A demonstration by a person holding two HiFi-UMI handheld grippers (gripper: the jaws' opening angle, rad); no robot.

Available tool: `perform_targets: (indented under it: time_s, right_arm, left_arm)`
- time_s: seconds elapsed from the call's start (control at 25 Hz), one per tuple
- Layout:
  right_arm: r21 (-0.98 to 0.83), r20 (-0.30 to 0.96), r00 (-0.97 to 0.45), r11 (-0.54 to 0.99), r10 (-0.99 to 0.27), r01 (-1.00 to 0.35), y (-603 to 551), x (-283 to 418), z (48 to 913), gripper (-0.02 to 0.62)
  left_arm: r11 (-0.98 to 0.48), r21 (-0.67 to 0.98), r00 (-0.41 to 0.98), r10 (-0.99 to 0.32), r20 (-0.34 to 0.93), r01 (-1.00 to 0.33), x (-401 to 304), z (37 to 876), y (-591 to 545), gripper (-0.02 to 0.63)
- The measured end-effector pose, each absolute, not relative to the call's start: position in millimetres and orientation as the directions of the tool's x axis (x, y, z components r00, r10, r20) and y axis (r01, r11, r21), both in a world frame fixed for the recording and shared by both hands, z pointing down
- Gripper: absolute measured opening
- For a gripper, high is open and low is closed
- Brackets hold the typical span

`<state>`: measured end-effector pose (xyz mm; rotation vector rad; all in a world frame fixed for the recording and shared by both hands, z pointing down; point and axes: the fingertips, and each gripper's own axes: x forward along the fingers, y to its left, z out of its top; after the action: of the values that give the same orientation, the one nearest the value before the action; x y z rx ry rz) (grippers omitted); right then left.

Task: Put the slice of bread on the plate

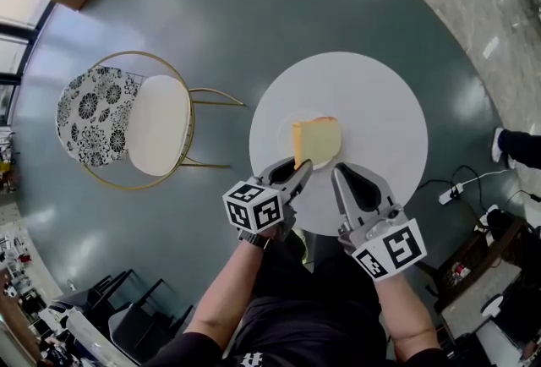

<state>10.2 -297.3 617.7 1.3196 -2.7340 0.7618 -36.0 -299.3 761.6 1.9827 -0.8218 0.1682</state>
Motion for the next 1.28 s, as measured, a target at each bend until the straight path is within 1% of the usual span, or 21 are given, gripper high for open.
perform_targets:
  time_s: [0.24,0.48,0.68,0.8,0.96,1.28]
  right_arm:
    - [-0.419,0.228,-0.65,0.529,-0.725,-0.738,-297.0,11.1,620.6,0.006]
    - [-0.417,0.234,-0.672,0.552,-0.703,-0.722,-292.0,4.6,619.9,0.006]
    - [-0.426,0.229,-0.676,0.553,-0.7,-0.716,-290.9,2.4,620.0,0.006]
    - [-0.429,0.23,-0.678,0.553,-0.698,-0.714,-288.9,2.7,618.0,0.006]
    - [-0.435,0.233,-0.68,0.55,-0.695,-0.713,-286.9,5.1,611.7,0.006]
    - [-0.433,0.245,-0.68,0.549,-0.691,-0.715,-287.4,5.0,601.0,0.006]
  left_arm:
    - [-0.289,0.699,0.73,-0.483,0.484,-0.654,-46.5,770.8,-302.5,0.101]
    - [-0.294,0.597,0.656,-0.476,0.586,-0.746,-54.8,784.5,-301.4,0.203]
    - [-0.361,0.511,0.623,-0.39,0.678,-0.781,-54.0,800.1,-292.5,0.284]
    - [-0.382,0.47,0.594,-0.34,0.729,-0.796,-55.6,809.8,-285.9,0.312]
    - [-0.367,0.42,0.537,-0.319,0.781,-0.83,-62.7,817.3,-286.3,0.329]
    - [-0.322,0.353,0.457,-0.353,0.816,-0.879,-81.7,803.8,-282.2,0.331]
